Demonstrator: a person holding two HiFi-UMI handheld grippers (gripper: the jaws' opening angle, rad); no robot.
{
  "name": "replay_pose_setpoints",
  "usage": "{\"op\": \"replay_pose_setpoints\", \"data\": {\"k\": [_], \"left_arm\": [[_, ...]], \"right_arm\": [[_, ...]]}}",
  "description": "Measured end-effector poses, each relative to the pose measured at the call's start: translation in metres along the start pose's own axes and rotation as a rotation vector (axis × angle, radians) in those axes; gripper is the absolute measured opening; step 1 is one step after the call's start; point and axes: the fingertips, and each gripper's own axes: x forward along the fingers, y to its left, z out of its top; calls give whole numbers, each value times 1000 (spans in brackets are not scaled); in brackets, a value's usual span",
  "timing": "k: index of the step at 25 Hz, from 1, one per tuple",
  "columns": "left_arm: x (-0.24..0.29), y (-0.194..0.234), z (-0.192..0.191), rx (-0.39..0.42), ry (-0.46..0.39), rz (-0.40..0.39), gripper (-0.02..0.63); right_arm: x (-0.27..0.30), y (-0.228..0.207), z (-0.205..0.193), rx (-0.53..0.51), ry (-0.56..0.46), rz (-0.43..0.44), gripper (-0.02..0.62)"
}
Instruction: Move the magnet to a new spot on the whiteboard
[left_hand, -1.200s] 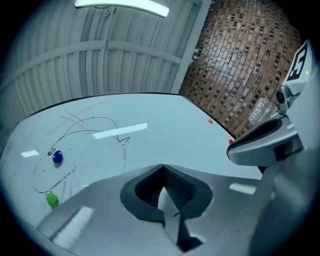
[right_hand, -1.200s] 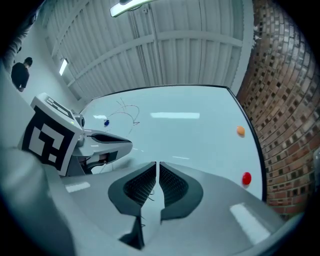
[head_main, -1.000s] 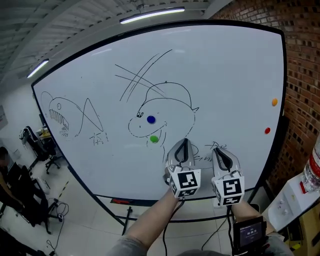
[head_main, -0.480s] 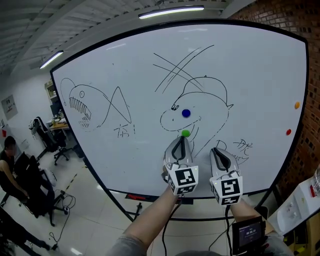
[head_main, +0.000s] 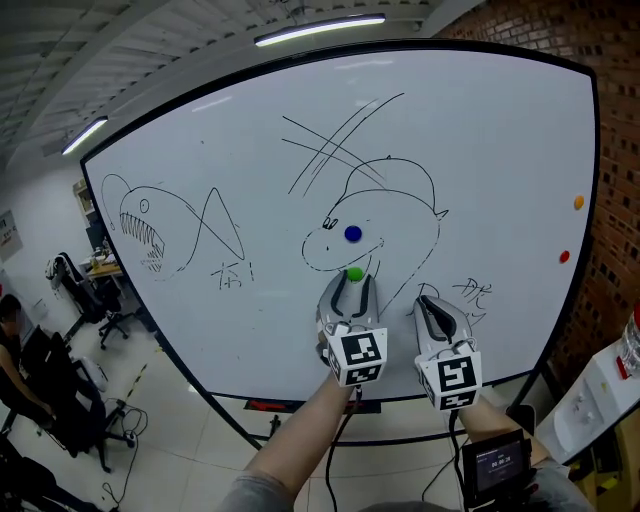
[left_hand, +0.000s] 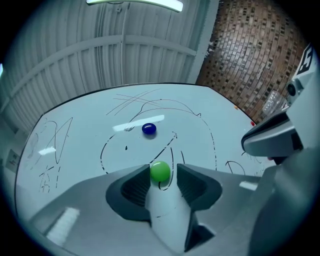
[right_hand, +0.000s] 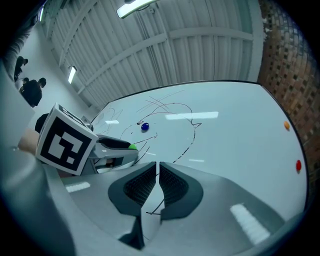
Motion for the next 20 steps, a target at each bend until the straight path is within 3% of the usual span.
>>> {"op": "replay_pose_setpoints", "data": {"k": [4,10,20], "left_arm": [[1,1,0,1,4,25,126],[-1,-18,0,-23,28,-7,124],[13,-123,32,-19,-5,-144,124]], "right_arm": [[-6,-10,-3,-1,8,-11,25],[-14,-28,-15,3,32,-29,25],[-57,-92,-30,3,78,-98,25]]}}
